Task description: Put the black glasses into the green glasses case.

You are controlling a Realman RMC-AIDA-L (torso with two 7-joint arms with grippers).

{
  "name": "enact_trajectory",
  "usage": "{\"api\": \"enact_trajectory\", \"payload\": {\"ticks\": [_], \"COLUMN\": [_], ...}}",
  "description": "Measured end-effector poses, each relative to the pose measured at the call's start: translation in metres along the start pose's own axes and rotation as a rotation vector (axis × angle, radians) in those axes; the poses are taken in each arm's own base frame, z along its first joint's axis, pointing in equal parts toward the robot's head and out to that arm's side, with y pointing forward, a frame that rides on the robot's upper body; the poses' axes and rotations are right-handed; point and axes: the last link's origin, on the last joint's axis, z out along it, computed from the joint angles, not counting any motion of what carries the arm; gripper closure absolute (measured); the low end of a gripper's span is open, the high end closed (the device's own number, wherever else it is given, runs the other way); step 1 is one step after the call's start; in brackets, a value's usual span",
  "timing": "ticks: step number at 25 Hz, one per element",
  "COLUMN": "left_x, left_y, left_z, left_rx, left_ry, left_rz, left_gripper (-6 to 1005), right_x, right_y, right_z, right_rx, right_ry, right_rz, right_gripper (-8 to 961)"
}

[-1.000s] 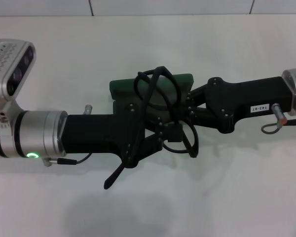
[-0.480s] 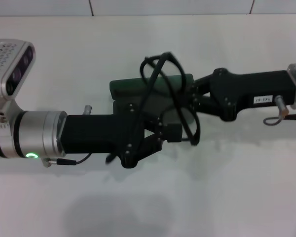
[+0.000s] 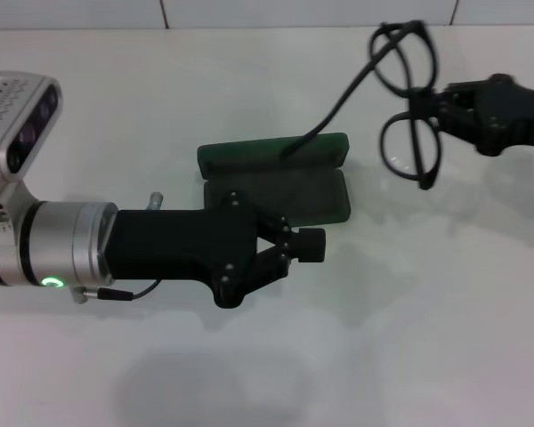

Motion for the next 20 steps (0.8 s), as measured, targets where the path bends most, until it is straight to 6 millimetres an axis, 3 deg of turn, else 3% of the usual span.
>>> {"api": "enact_trajectory", "payload": {"ticks": [3, 8, 20], "left_x": [0.002, 0.004, 0.007], "left_y": [0.001, 0.001, 0.002], "left_z": [-0.001, -0.001, 0.002], "left_rx": [-0.012, -0.015, -0.045], "left_ry": [0.002, 0.004, 0.005], "left_rz": [0.005, 0.009, 0.012], "left_gripper": [973, 972, 969], "right_x": [0.002, 0.011, 0.019], "right_y": [-0.003, 0.000, 0.012], "right_z": [-0.012, -0.016, 0.006], "right_rx": [0.022, -0.001, -0.096], "right_ry": [0.008, 0.071, 0.142], "right_rz": [-0.005, -0.007, -0.090], "right_gripper": [883, 882, 880]}}
